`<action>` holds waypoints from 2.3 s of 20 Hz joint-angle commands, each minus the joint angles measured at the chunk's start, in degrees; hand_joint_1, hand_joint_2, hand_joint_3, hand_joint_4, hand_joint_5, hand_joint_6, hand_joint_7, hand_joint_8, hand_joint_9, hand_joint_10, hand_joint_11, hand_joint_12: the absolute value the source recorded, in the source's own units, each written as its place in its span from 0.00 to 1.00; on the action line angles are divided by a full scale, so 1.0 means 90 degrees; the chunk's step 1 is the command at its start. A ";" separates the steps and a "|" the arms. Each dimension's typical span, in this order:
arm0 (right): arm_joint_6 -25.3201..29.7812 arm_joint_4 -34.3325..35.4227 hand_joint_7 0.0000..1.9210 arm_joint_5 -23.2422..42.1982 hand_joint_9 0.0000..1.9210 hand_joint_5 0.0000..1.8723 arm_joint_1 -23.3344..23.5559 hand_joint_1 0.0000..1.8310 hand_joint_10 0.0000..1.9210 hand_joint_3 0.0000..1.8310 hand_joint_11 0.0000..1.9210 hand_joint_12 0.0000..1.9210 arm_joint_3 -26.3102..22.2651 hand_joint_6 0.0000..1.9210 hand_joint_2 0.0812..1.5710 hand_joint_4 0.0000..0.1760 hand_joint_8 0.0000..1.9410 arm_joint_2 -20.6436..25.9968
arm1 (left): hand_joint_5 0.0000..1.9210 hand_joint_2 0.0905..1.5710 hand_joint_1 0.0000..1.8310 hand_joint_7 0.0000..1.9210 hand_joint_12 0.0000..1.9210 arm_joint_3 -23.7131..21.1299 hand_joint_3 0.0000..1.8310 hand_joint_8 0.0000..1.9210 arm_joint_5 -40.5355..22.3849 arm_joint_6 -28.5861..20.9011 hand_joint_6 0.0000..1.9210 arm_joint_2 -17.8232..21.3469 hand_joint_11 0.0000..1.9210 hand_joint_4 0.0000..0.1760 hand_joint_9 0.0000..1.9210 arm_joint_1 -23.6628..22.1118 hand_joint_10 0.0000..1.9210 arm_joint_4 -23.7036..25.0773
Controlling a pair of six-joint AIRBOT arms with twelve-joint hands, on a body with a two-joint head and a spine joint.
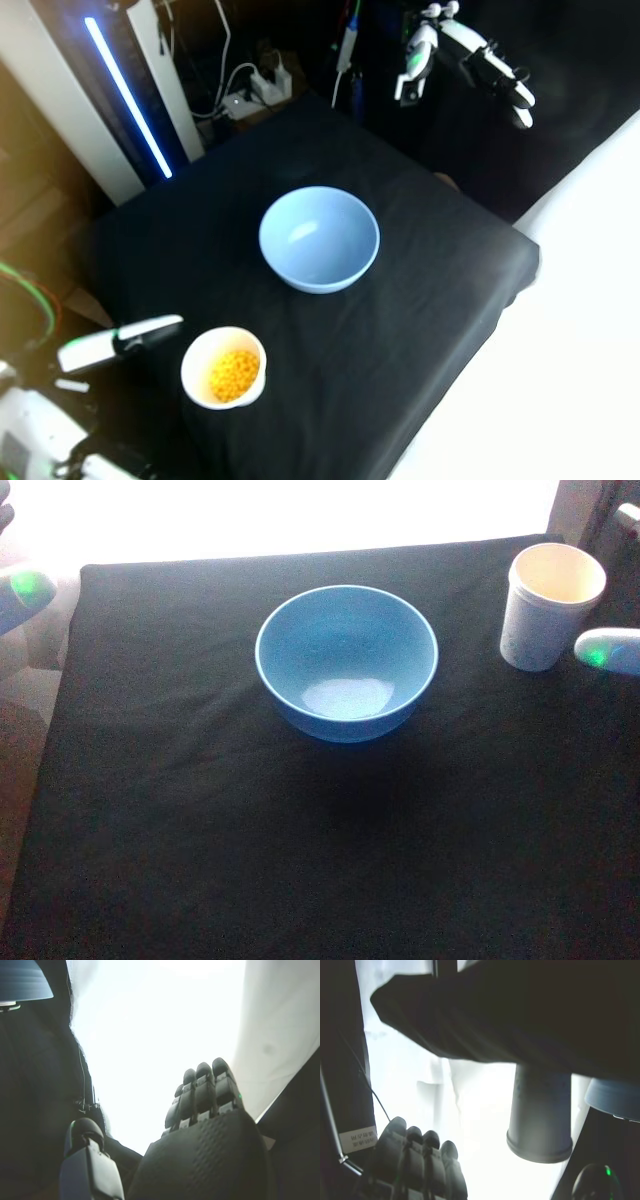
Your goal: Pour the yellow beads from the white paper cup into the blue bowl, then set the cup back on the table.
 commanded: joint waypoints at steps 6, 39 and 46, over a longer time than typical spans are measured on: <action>0.0298 -0.0015 0.01 0.0302 0.00 0.03 0.0158 0.40 0.00 0.00 0.00 0.00 0.0397 0.00 0.36 0.00 0.00 -0.0273 | 0.00 0.53 0.15 0.07 0.05 0.0057 0.00 0.00 -0.0785 -0.0047 0.00 -0.0008 0.00 0.00 0.07 -0.0027 0.00 -0.0072; 0.1063 -0.0451 0.02 -0.0020 0.00 0.10 0.0830 0.30 0.00 0.00 0.00 0.00 0.0862 0.01 0.38 0.00 0.00 -0.0779 | 0.00 0.54 0.18 0.09 0.02 0.0177 0.00 0.00 -0.0660 -0.0091 0.00 -0.0170 0.02 0.19 0.10 -0.0161 0.00 0.0104; 0.1063 -0.0597 0.08 -0.0020 0.00 0.23 0.0830 0.36 0.00 0.00 0.00 0.00 0.0858 0.01 0.42 0.28 0.00 -0.0825 | 0.00 0.52 0.18 0.09 0.02 0.0195 0.00 0.00 -0.0627 -0.0091 0.00 -0.0208 0.02 0.24 0.07 -0.0165 0.00 0.0116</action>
